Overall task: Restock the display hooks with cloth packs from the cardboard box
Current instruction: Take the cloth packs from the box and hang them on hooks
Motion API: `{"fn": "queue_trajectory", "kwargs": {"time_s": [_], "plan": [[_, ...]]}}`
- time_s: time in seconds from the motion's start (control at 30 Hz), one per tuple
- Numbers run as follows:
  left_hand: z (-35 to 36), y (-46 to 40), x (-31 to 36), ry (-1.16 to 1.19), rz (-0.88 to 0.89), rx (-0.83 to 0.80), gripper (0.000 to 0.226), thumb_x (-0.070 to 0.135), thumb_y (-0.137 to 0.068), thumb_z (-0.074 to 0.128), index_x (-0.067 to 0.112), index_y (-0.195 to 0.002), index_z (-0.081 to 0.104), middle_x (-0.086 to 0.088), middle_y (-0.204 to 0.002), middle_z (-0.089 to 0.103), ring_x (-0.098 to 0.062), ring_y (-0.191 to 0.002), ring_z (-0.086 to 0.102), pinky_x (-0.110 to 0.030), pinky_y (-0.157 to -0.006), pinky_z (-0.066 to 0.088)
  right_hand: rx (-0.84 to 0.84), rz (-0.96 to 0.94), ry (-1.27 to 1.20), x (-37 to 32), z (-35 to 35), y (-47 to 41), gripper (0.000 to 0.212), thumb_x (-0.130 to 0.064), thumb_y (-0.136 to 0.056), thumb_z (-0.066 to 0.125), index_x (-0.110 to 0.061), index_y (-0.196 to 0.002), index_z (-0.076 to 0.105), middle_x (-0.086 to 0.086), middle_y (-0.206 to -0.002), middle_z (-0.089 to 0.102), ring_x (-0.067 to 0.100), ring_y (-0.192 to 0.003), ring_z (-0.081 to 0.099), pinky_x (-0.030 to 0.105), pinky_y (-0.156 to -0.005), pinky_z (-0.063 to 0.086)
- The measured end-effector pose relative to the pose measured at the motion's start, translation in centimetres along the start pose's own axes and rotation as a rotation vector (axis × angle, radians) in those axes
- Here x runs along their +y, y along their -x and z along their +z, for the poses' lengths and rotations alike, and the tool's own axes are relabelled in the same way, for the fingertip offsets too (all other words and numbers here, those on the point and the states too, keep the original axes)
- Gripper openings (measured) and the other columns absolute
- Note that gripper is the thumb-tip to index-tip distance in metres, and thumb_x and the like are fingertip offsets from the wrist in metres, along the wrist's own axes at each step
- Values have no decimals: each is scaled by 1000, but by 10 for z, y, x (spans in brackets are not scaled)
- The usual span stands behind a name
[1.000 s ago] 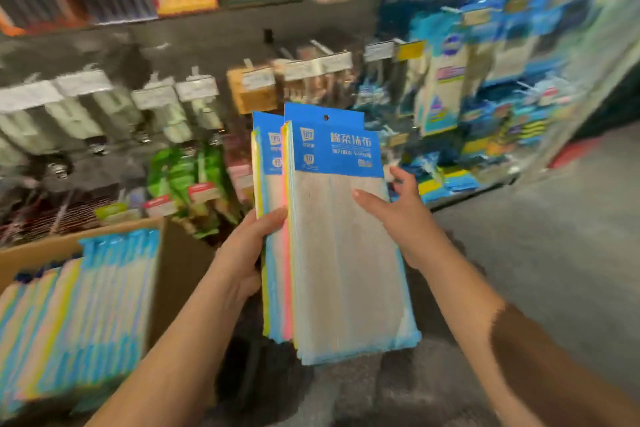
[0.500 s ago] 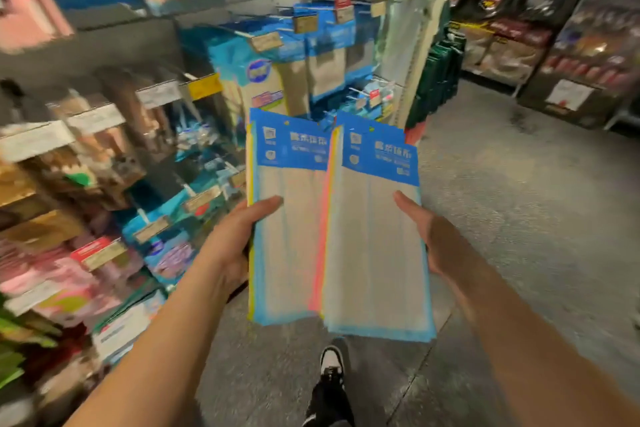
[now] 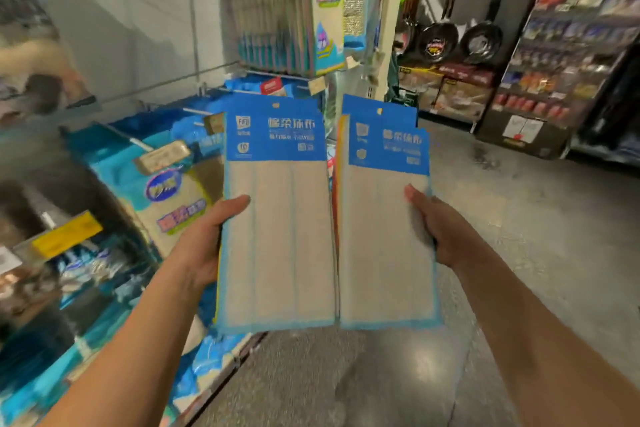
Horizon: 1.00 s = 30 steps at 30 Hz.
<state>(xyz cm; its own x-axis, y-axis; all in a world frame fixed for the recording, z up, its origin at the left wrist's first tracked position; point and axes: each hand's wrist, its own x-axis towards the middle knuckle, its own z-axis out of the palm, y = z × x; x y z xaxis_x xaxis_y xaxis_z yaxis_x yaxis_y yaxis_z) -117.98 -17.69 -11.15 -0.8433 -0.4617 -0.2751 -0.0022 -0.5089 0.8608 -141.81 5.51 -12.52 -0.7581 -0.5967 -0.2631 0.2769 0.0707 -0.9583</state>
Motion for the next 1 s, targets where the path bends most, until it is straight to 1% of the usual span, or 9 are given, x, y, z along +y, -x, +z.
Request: {"fn": "queue_trajectory", "kwargs": {"time_s": [0.07,0.17,0.27,0.37,0.6,0.67,0.77,0.87,1.0], "plan": [[10,-31,7,-26,-5,11,102,37,-19,100,5,-110,69,-15,-85,76,-26,-67,74,-37,-54,60,-57,-23,-22,-14,-3,-27,22,-39,-91,62,-21,-82,71,8,-67,72,21,-60,69,26,-58,54],[26,-72,16,-45,17,16,105,37,-30,99,5,-123,62,-15,-88,76,-27,-69,74,-38,-56,60,-87,5,-75,-35,-17,-73,29,-35,-95,60,-20,-120,61,10,-104,75,28,-93,73,39,-70,60],[46,-113,23,-31,69,78,55,31,-70,74,5,-117,62,-14,-81,75,-25,-63,72,-35,-52,59,-174,-5,-49,-53,-32,-123,33,-36,-95,60,-20,-124,61,9,-108,75,28,-96,73,39,-68,61],[69,-151,28,-55,171,126,39,27,-83,58,5,-116,63,-12,-82,76,-23,-64,73,-35,-54,60,-180,-7,-35,-75,-49,-182,39,-44,-94,58,-25,-129,59,5,-110,75,25,-95,73,40,-70,59],[128,-232,47,-61,253,229,48,23,-77,68,7,-122,61,-14,-88,76,-25,-70,74,-38,-57,61,-277,-37,119,-138,-83,-294,67,-78,-85,44,-36,-136,52,-7,-131,63,18,-118,61,47,-100,49],[137,-249,54,-56,289,258,50,23,-74,70,8,-120,62,-16,-90,76,-27,-71,74,-41,-59,62,-292,-109,186,-153,-83,-320,58,-77,-87,41,-40,-131,53,-7,-131,62,20,-119,60,49,-106,44],[140,-265,68,-97,331,315,82,36,-56,84,7,-129,59,-20,-101,73,-33,-79,73,-45,-65,62,-314,-184,265,-169,-74,-355,60,-82,-83,39,-41,-125,56,-9,-125,65,19,-115,62,49,-105,45],[133,-271,84,-103,377,407,90,37,-51,83,7,-132,56,-22,-104,73,-34,-80,73,-44,-63,61,-409,-187,242,-184,-52,-385,54,-70,-93,39,-37,-134,51,-9,-126,65,18,-115,62,47,-106,44],[121,-275,106,-93,478,478,103,45,-39,95,17,-132,58,-26,-118,68,-39,-91,70,-56,-82,57,-458,-218,179,-203,-10,-408,33,-53,-102,39,-33,-118,60,-5,-112,73,19,-105,68,40,-94,50]]}}
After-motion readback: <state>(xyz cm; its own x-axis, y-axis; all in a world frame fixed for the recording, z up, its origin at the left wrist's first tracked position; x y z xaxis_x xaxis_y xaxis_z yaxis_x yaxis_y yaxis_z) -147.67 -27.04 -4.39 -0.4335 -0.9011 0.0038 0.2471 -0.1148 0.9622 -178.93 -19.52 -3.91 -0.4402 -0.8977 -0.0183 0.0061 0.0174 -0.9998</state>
